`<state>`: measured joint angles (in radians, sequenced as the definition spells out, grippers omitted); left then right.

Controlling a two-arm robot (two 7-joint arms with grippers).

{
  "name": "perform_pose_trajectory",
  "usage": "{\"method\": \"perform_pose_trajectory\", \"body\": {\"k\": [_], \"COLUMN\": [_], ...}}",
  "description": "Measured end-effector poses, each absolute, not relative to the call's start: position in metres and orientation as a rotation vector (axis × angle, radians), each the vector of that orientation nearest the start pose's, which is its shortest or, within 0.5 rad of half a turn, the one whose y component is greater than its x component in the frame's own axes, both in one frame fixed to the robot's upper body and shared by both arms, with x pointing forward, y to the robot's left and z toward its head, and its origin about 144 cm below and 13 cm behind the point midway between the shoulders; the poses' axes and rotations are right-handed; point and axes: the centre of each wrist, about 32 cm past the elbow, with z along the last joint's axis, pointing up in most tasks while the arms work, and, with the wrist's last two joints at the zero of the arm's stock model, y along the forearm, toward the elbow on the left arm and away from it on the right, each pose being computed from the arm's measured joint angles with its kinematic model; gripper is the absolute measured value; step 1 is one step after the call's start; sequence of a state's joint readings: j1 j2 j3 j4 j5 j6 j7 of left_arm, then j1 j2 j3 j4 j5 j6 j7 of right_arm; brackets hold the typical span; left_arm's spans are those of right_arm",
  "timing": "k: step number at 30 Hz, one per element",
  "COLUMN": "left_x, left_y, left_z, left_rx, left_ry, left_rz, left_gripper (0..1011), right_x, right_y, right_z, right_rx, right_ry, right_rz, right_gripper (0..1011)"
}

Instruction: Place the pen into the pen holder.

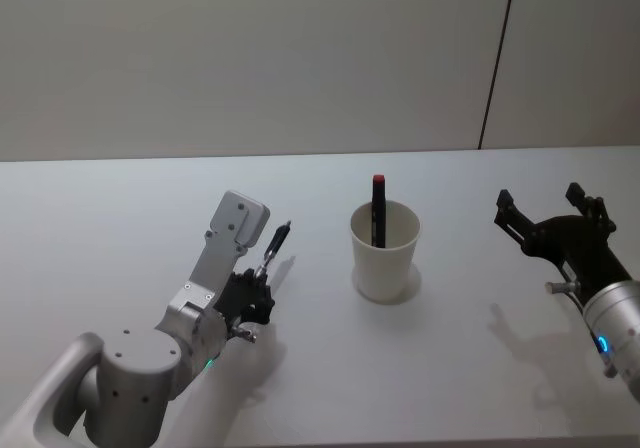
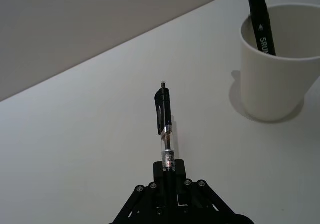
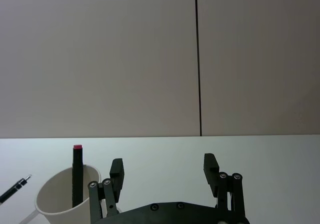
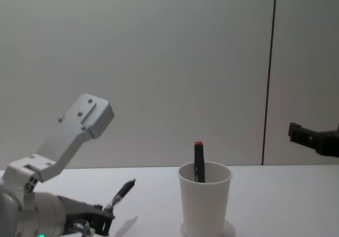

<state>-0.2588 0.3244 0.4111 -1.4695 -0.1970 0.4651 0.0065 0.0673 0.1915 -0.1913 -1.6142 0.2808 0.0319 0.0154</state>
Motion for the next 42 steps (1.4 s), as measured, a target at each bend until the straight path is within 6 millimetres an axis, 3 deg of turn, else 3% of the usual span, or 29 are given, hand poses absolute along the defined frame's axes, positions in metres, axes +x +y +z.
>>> {"method": "perform_pose_trajectory", "body": {"k": [26, 42], "left_x": [0.498, 0.512], "left_y": [0.203, 0.196], "left_z": [1.178, 1.181], "left_rx": [0.256, 0.061], "left_ry": [-0.243, -0.460], "left_rz": [1.244, 1.124], "left_gripper": [136, 136], "right_x": [0.472, 0.472], "right_y": [-0.220, -0.220], "right_z": [1.171, 1.171], "right_rx": [0.089, 0.089], "right_ry": [0.038, 0.038], "right_rz": [-1.354, -1.354], "right_gripper": [1002, 1002]}}
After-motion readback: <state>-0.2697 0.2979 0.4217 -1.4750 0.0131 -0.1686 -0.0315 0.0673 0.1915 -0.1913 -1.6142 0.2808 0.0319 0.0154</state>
